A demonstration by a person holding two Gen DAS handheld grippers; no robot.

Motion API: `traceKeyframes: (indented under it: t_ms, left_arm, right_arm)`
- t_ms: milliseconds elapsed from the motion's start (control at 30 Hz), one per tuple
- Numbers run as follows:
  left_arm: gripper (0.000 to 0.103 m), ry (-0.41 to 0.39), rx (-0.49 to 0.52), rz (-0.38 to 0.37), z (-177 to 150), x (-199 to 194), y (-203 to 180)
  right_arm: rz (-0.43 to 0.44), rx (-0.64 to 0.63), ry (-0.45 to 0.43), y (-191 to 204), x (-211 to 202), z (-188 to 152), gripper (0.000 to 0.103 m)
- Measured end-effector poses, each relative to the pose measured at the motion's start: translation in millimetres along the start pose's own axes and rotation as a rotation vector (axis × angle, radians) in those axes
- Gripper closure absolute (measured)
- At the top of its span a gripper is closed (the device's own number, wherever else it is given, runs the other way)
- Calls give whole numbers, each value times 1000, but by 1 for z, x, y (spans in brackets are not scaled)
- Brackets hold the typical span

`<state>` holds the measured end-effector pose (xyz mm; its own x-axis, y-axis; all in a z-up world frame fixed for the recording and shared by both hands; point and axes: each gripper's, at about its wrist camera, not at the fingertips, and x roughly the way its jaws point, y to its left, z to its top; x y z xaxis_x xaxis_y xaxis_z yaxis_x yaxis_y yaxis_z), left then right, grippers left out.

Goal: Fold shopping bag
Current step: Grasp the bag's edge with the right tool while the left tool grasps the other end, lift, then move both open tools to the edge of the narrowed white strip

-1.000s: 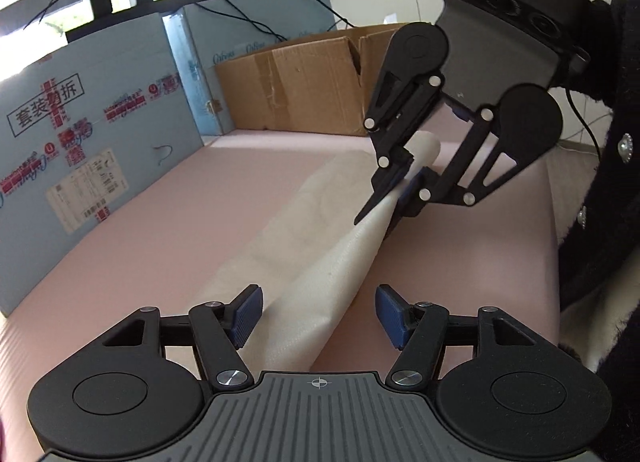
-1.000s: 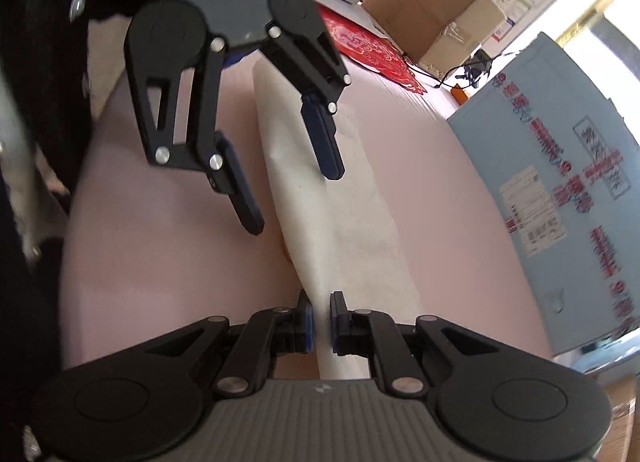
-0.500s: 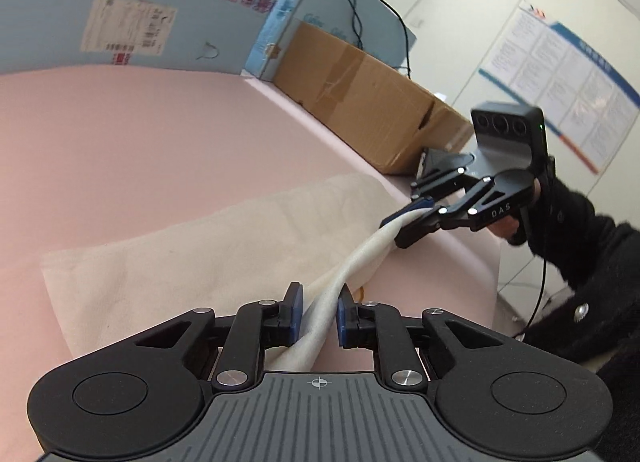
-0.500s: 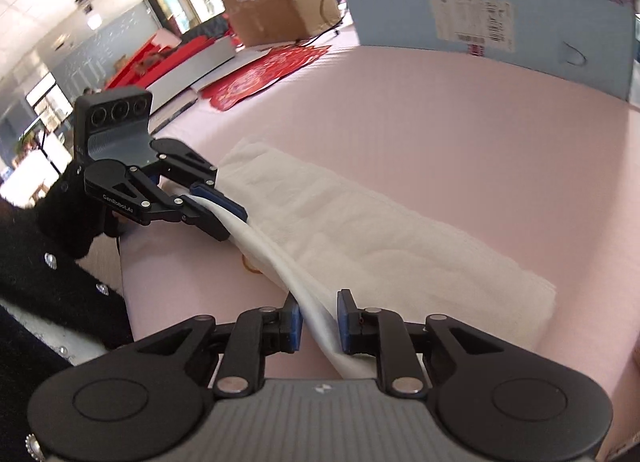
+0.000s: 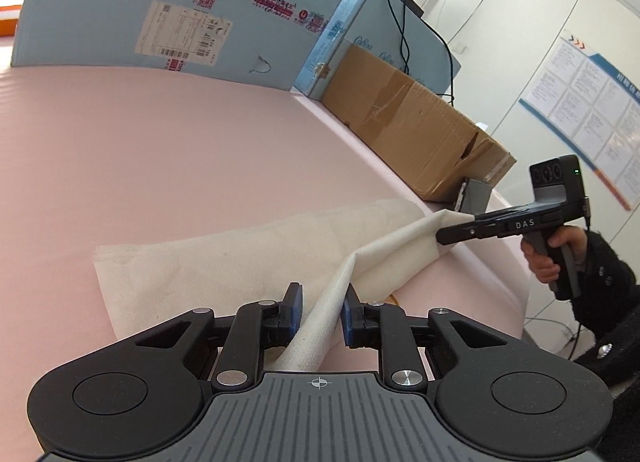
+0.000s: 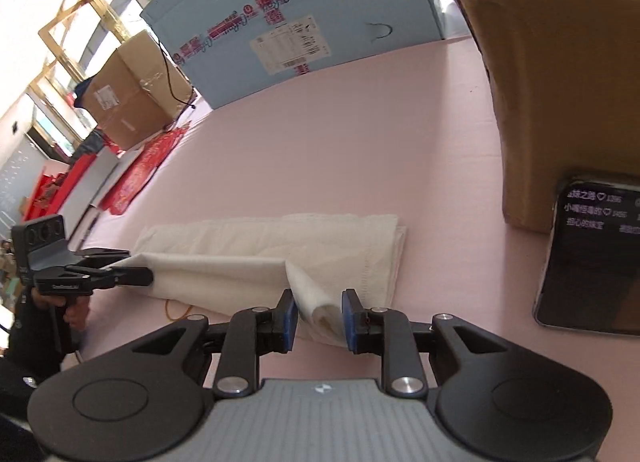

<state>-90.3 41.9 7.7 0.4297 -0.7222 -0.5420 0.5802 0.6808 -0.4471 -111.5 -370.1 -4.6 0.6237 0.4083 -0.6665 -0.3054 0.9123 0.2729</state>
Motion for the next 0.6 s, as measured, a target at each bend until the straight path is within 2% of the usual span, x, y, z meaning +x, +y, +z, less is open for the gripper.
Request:
traceKeyframes:
  t_ms: [100,267,367,400,433,467,500,533,567,600]
  left_arm:
    - [79,-22,-30,21,-1,-6,7]
    - [79,-78,-136,61,-9,-20,27]
    - [79,-89,-116,124,-10,-25,25]
    - [78,-90,-89,166,-9,-27,21]
    - [73,-85,-41,234,-9,-28,14]
    - [60,-79,19,314,-9,-29,5]
    - [52,-67,90,413,-9,-28,-5]
    - [41,-48,180,540,-11,-24,-17]
    - [39,-48,252,618,-12,-23,-26]
    - [39,-71,296,638,-11,-26,-35]
  right_arm:
    - [-107,-44,-24,18,-1,-7,77]
    - [-120,20,-49,10,-3,-16,78]
    - [-123,42,-61,9,-4,-19,78]
    - [-133,37,-63,11,-4,-20,78]
    - [-148,27,-64,13,-4,-20,78]
    - [-181,0,-66,19,-4,-20,78]
    - [-215,-39,-67,27,-2,-20,77]
    - [-236,-69,-67,32,-1,-21,76]
    - [-255,-98,-67,37,0,-21,76]
    - [-274,-127,-66,42,2,-22,76]
